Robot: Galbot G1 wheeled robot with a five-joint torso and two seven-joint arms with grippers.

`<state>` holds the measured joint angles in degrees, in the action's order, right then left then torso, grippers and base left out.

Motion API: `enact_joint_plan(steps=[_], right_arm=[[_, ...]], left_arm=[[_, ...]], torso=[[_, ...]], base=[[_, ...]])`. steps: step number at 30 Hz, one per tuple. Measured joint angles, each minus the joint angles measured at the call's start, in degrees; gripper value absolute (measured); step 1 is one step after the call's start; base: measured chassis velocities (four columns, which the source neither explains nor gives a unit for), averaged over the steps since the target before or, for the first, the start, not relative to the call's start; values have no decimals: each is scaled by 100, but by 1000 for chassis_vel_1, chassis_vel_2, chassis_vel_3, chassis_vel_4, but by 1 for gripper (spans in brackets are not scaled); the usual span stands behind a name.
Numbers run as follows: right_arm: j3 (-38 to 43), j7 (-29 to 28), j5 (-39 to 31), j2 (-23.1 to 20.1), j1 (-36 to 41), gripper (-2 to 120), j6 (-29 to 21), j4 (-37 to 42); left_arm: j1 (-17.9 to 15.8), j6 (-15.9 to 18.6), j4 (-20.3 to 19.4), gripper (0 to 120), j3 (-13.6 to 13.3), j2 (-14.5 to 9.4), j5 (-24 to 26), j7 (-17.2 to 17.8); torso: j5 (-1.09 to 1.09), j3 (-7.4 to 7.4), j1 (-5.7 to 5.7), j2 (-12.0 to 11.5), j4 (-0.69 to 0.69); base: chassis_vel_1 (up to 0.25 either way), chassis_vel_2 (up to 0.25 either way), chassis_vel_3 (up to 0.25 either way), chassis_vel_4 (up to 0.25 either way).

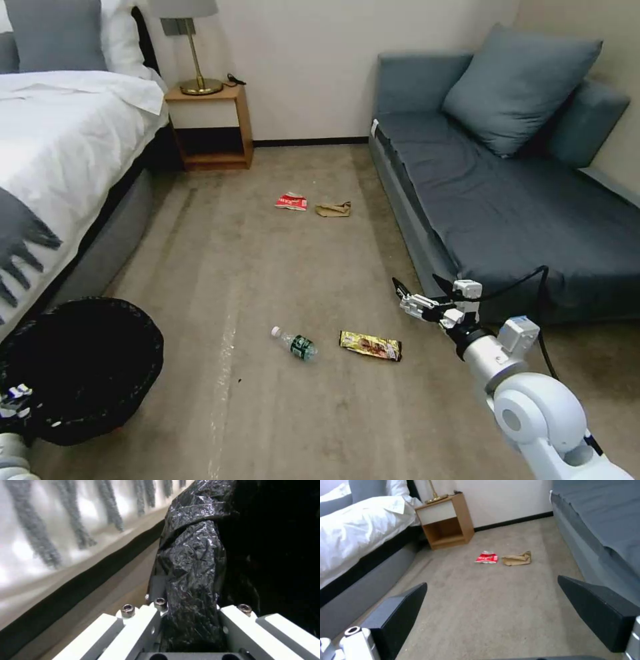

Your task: Pick up the trash bin, then pick up the garbage on the floor and place it into the trash bin.

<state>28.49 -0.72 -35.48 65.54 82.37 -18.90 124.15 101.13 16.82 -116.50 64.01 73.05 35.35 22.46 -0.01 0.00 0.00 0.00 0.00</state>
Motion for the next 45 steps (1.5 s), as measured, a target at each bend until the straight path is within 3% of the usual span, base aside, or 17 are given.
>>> enact_joint_plan(steps=[32, 37, 45], right_arm=[[-78, 103, 100, -18, -48, 100, -4, -154], [-196, 214, 95, -325, -226, 100, -101, -330], [-986, 999, -2, -1422, -1443, 100, -927, -664]], left_arm=[[67, -60, -38, 3, 27, -53, -9, -27], [133, -90, -12, 3, 76, -116, -11, -115], [207, -125, -43, 3, 95, -245, -34, -259]], torso=[[0, 0, 0, 0, 1], [1, 0, 0, 0, -1], [1, 0, 0, 0, 0]], base=[[-78, 79, 79, -80], [-64, 54, 43, -69], [0, 0, 0, 0]])
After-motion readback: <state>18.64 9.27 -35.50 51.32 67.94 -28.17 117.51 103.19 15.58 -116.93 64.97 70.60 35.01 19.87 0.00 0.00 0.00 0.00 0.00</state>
